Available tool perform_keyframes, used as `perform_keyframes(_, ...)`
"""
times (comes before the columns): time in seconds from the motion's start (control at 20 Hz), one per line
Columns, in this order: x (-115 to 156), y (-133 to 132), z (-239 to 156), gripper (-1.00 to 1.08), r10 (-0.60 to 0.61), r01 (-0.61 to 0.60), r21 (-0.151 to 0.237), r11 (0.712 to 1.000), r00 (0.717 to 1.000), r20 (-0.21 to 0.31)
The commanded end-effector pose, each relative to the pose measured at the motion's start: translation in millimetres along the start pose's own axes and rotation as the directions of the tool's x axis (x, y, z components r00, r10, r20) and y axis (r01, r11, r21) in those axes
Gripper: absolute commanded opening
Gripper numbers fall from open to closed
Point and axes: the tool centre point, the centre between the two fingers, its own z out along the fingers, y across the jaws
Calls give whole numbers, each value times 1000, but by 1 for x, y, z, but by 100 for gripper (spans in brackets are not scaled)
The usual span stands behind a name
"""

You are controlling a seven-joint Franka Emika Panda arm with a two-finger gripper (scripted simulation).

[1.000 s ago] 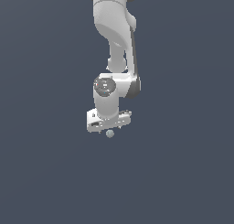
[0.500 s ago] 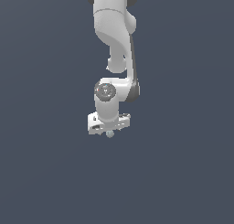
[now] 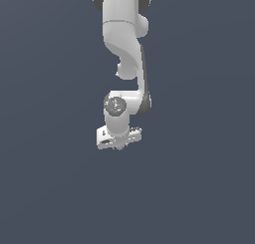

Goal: Pick up the object and move it to a goal position.

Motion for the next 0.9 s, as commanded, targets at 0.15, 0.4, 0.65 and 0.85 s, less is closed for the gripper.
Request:
perform_keyframes(0.15,0,0,0,-100,0,0,0,1000,1000,-1)
perform_keyframes(0.4,0,0,0,-100,0,0,0,1000,1000,-1)
perform_keyframes(0.65,-2,-4,-4,-100,0,0,0,1000,1000,-1)
perform_keyframes(0.85,-6,-13,-14,-100,0,0,0,1000,1000,-1)
